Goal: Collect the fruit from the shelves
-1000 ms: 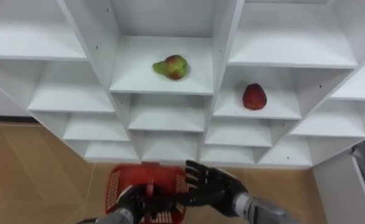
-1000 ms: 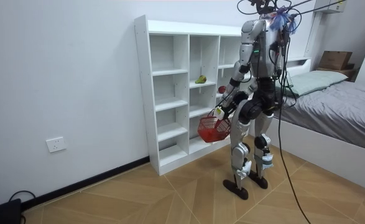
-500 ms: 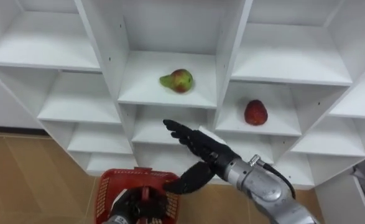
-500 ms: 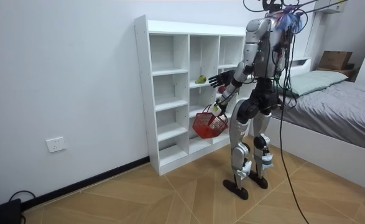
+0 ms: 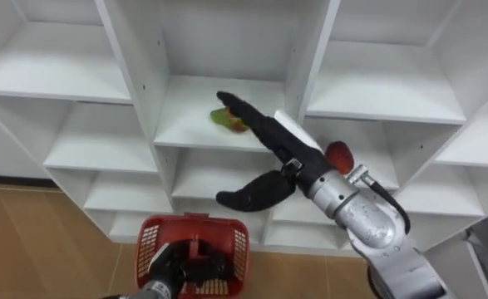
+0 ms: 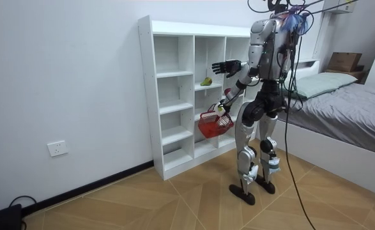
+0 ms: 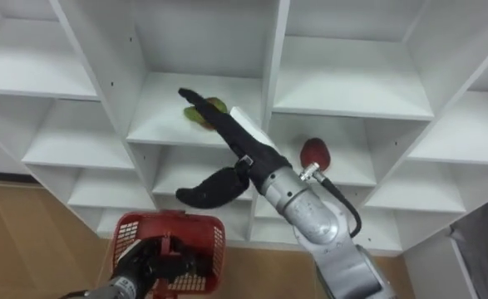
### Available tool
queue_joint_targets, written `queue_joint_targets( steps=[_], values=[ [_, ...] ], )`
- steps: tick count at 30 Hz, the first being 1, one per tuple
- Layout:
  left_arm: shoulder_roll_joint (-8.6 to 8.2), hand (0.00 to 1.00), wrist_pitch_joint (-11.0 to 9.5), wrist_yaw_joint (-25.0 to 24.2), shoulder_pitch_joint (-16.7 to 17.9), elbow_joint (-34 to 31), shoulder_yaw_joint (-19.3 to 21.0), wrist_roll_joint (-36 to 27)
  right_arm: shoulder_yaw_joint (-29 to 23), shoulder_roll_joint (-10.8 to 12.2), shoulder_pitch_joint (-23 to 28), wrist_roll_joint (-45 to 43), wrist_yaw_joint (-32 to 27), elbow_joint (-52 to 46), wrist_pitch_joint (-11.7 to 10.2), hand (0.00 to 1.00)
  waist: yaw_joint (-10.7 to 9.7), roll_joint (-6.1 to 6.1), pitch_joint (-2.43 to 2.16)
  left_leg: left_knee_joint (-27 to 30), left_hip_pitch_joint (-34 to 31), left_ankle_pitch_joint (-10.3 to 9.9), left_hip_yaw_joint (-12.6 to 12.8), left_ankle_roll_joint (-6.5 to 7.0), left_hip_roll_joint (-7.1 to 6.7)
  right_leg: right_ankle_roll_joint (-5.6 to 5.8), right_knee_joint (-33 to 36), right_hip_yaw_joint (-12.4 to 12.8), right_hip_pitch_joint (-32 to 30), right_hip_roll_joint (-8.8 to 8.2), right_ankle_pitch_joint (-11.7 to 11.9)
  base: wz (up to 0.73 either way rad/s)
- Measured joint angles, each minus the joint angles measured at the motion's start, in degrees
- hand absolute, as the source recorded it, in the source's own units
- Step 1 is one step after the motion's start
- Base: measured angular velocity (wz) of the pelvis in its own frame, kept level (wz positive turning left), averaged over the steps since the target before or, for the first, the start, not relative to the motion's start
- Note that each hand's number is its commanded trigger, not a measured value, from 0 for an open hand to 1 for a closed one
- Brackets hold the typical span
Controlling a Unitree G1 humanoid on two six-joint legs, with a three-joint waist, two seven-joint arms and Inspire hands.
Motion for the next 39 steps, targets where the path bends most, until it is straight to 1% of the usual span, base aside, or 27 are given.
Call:
queue_joint_targets(
  steps=[4,7,13,18,20,21,23,24,26,29,32,33,35,39],
  values=[
    [-0.04,1.0,0.0,0.0,1.5,-2.1,0.4,0.5,-2.5,0.2,-0.2,-2.0,-0.2,-0.6,-1.1,0.0,1.0,0.13,0.07,0.3,0.6,-0.1,0.0,0.03,-0.19,0.04,0.0,0.1,0.5,-0.14,-0.3,0.0],
    [-0.15,1.0,0.0,-0.1,2.6,-3.2,1.3,3.0,-3.6,0.2,-0.4,-3.6,-0.3,-0.6,-1.1,0.0,1.5,0.16,0.05,0.3,1.1,-0.1,0.0,0.04,-0.2,0.04,-0.1,0.1,1.1,-0.14,-0.3,0.0],
    [-0.15,1.0,0.0,-0.5,3.1,-3.2,1.4,6.2,-3.9,0.0,-1.3,-4.1,-0.2,-0.6,-1.1,0.0,2.8,0.41,-0.17,-0.2,1.8,-0.1,0.0,0.03,-0.22,0.02,-0.6,0.0,1.9,-0.09,-0.3,0.0],
    [-0.1,1.0,0.0,-2.1,3.6,-3.1,1.8,6.1,-3.8,0.0,-2.4,-4.4,-0.1,-0.6,-1.1,0.0,3.0,0.3,-0.16,-0.8,2.9,-0.1,-0.1,0.02,-0.26,0.1,-0.8,0.0,2.8,-0.1,-0.3,0.0],
    [0.0,1.0,0.0,-2.4,3.7,-3.1,2.1,6.0,-3.8,0.1,-2.6,-4.4,-0.1,-0.6,-1.1,0.0,3.1,-0.22,0.0,-1.0,3.4,-0.1,-0.2,0.02,-0.28,0.13,-0.8,-0.1,3.2,-0.1,-0.4,0.0],
    [0.04,1.0,0.0,-2.4,3.7,-3.1,2.1,6.0,-3.8,0.1,-2.6,-4.4,-0.1,-0.6,-1.0,0.0,3.2,-0.41,-0.04,-1.0,3.5,-0.1,-0.2,0.02,-0.28,0.15,-0.8,-0.1,3.3,-0.1,-0.4,0.0],
    [0.1,1.0,0.1,-2.4,4.0,-3.1,2.0,6.0,-3.5,0.1,-2.6,-4.9,-0.2,-0.6,-0.9,0.0,3.6,-1.27,-0.2,-1.0,3.5,-0.1,-0.2,0.01,-0.31,0.14,-0.9,-0.1,3.3,-0.12,-0.4,0.0],
    [0.1,1.0,0.2,-2.4,4.1,-3.1,2.0,6.0,-3.4,0.1,-2.6,-4.9,-0.2,-0.6,-0.9,0.0,3.7,-1.5,-0.23,-1.0,3.4,-0.1,-0.2,0.01,-0.33,0.15,-0.9,-0.1,3.3,-0.13,-0.4,0.0],
    [0.05,1.0,0.2,-2.4,4.3,-3.1,2.0,6.1,-2.6,0.1,-2.8,-4.9,-0.2,-0.4,-0.8,0.0,4.2,-2.37,-0.23,-0.9,2.9,-0.1,-0.2,0.02,-0.36,0.15,-0.9,-0.2,3.2,-0.14,-0.4,0.0],
    [-0.05,1.0,0.9,-2.4,4.4,-3.1,2.0,6.2,-2.4,0.4,-3.6,-4.8,-0.2,0.1,-0.5,0.0,5.0,-3.13,-0.22,-0.6,2.2,-0.1,-0.7,0.02,-0.4,0.15,-0.9,-0.2,2.7,-0.13,-0.4,0.07],
    [-0.06,1.0,1.3,-2.5,4.4,-3.1,2.0,6.2,-1.8,0.4,-5.5,-4.5,-0.4,1.8,-0.5,0.0,5.9,-3.2,-0.26,-0.3,1.8,-0.1,-1.1,0.02,-0.37,0.13,-0.8,-0.5,2.3,-0.11,-0.4,0.06],
    [-0.02,1.0,1.3,-2.5,4.4,-3.1,2.0,6.2,-1.5,0.4,-5.8,-4.3,-0.5,2.3,-0.5,0.0,5.9,-3.2,-0.26,-0.2,1.8,-0.1,-1.2,0.01,-0.37,0.12,-0.7,-0.6,2.3,-0.11,-0.4,0.12],
    [0.07,1.0,1.3,-2.6,4.4,-3.1,2.1,6.2,-0.3,0.4,-7.6,-4.2,-0.9,4.9,-0.5,0.0,6.0,-3.29,-0.24,-0.1,1.7,-0.1,-1.7,-0.01,-0.36,0.12,-0.6,-1.6,2.4,-0.16,-0.4,0.11],
    [0.03,1.0,1.3,-2.8,4.5,-3.0,2.0,6.3,-0.3,0.7,-10.0,-4.1,-1.8,9.0,-0.5,0.0,6.6,-3.78,-0.1,0.0,1.5,-0.1,-2.0,-0.04,-0.37,0.12,-0.6,-1.9,2.4,-0.19,-0.4,0.05]
  ],
)
